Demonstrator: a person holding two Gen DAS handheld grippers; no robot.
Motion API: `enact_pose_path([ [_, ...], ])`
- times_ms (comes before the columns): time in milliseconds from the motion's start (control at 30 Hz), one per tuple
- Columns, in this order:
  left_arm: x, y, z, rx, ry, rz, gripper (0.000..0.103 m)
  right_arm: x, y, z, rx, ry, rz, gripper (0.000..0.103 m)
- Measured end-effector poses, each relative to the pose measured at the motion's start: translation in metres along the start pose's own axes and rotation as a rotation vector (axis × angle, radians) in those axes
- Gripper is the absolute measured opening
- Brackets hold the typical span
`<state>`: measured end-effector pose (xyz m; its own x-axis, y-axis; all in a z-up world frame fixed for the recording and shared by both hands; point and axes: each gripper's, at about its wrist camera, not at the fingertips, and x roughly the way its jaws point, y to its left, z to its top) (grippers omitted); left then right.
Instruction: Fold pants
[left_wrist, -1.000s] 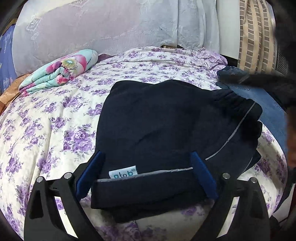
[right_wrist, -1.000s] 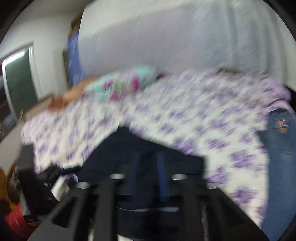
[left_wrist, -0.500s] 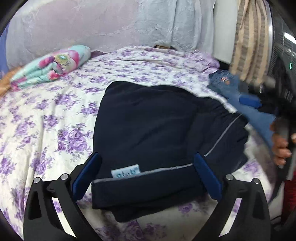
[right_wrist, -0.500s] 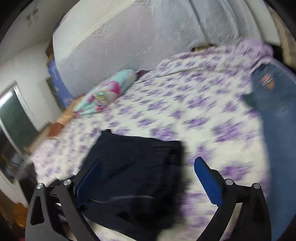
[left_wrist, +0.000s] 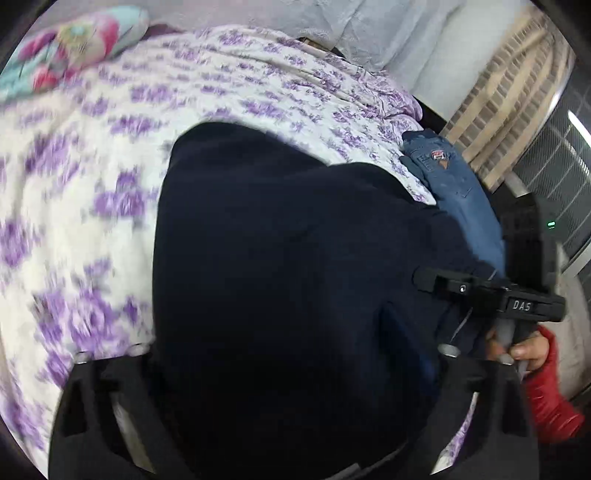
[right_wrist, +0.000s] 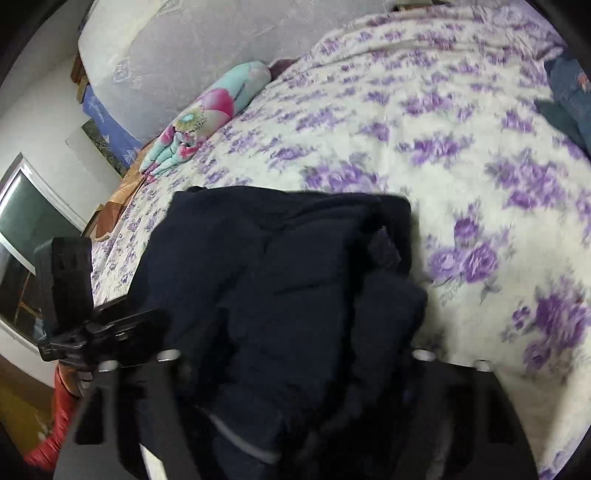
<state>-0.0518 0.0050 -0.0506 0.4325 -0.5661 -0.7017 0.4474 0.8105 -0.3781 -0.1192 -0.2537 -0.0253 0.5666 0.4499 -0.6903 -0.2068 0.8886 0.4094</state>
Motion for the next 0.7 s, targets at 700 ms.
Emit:
enact_pose_path([
  [700,0.117,0.088,0.37,0.068,-0.247,0.285,0.04,0.189,-0.087,0.384,-0.001,-0.274,-0.206,0.042],
])
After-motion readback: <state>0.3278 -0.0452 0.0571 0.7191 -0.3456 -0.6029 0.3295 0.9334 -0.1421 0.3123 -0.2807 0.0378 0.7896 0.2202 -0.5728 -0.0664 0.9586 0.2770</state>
